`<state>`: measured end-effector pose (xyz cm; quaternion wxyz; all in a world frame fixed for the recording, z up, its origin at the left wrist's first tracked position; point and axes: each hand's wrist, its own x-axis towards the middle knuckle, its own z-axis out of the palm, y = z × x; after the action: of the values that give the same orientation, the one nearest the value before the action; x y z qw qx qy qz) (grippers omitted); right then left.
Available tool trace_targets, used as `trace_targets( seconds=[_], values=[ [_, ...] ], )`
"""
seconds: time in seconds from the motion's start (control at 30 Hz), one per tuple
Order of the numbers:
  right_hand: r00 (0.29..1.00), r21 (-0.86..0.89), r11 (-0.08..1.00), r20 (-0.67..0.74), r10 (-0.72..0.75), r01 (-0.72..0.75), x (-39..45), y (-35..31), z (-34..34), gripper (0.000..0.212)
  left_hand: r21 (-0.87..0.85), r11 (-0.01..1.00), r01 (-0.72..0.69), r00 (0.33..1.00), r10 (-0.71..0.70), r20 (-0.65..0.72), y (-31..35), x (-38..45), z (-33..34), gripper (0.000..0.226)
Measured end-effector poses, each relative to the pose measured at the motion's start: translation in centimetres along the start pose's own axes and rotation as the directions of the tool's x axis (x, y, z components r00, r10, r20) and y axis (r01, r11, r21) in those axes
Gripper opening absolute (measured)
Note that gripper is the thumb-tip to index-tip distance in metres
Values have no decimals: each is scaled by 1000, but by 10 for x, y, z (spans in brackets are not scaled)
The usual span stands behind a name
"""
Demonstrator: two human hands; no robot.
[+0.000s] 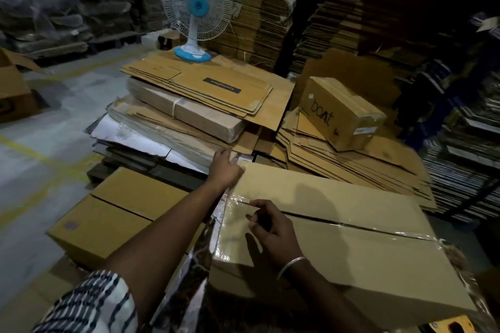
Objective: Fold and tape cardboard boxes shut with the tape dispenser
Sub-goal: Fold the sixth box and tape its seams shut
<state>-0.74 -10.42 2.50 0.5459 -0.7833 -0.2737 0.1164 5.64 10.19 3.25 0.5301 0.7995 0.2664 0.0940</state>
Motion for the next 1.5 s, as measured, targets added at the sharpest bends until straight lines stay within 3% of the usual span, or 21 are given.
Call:
trace_targets(
  seconds=[0.13,0.27,0.4,0.47,0.57,0.73,0.93,1.13,1.3,1.5],
  values=[
    [1000,29,1000,-4,2,-1,-1,-1,-1,36,-154,984,87,988,-66,140,-13,11,-6,40],
    [1000,-19,1000,-5,-23,23,-1,-2,-1,33,-116,993,15,1000,-13,17,-19,6,-3,42],
    [972,-383,900,-23,-235,208,-6,3,9,28,-154,987,-40,999,37,-17,-24,2,2,41],
    [958,-574,793,-52,-284,204,-11,3,13,30,-153,985,-80,997,77,-20,-29,-1,0,37],
    [951,-676,721,-102,-292,149,-11,1,11,34,-157,983,-91,996,87,-28,-43,-5,-11,36],
    [969,-680,715,-23,-247,166,-3,2,1,41,-188,979,-80,995,67,-77,-66,-20,-44,26],
    [971,-659,729,7,-237,183,-1,9,-24,18,-145,985,-90,981,63,-184,-80,-64,-57,30],
    [961,-565,780,214,-177,269,-8,22,-93,11,-84,986,-148,980,134,-146,-71,-127,-33,35],
    [990,-676,724,122,-74,138,-23,34,-142,16,18,975,-223,971,223,-82,-61,-162,-2,48],
    [990,-706,694,-91,107,-140,-44,28,-170,40,-57,962,-268,955,273,119,-49,-160,13,50]
  ],
)
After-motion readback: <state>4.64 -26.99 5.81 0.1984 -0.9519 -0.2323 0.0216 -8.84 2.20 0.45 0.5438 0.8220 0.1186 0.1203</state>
